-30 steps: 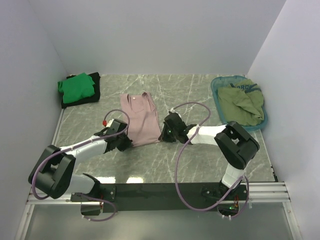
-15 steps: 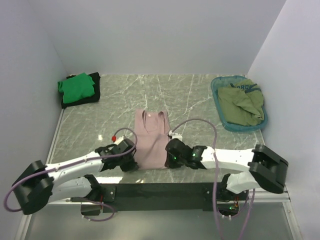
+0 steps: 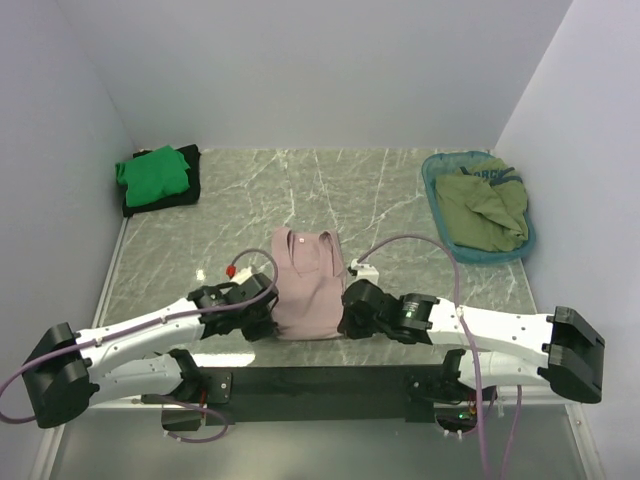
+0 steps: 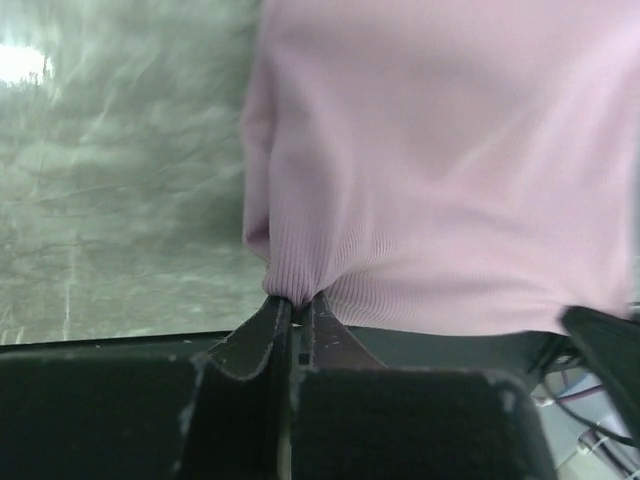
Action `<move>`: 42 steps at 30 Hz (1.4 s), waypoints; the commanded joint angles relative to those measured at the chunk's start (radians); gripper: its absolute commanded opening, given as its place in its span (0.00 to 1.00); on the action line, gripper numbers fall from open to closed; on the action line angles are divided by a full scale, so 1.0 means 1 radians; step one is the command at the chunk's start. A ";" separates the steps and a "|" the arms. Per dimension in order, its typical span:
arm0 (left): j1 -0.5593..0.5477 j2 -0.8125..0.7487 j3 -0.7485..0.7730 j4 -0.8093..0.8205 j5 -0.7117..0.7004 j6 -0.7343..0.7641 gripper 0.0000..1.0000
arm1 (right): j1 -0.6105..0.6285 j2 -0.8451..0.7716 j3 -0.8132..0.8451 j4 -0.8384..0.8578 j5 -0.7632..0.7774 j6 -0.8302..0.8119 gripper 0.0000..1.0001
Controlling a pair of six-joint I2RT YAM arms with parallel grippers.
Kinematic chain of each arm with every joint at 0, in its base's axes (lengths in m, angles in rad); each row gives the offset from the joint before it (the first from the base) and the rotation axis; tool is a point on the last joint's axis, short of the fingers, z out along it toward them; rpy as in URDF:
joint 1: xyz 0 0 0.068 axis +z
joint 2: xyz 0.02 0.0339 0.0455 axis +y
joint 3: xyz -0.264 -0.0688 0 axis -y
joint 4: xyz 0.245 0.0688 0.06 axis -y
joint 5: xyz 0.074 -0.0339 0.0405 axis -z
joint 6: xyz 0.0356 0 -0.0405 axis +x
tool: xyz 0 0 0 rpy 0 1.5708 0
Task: Fold and stack the tank tops
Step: Fold the tank top
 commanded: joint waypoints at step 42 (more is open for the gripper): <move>0.679 1.088 1.020 0.500 0.339 0.422 0.53 | -0.700 1.052 1.144 -0.013 -0.244 -0.394 0.41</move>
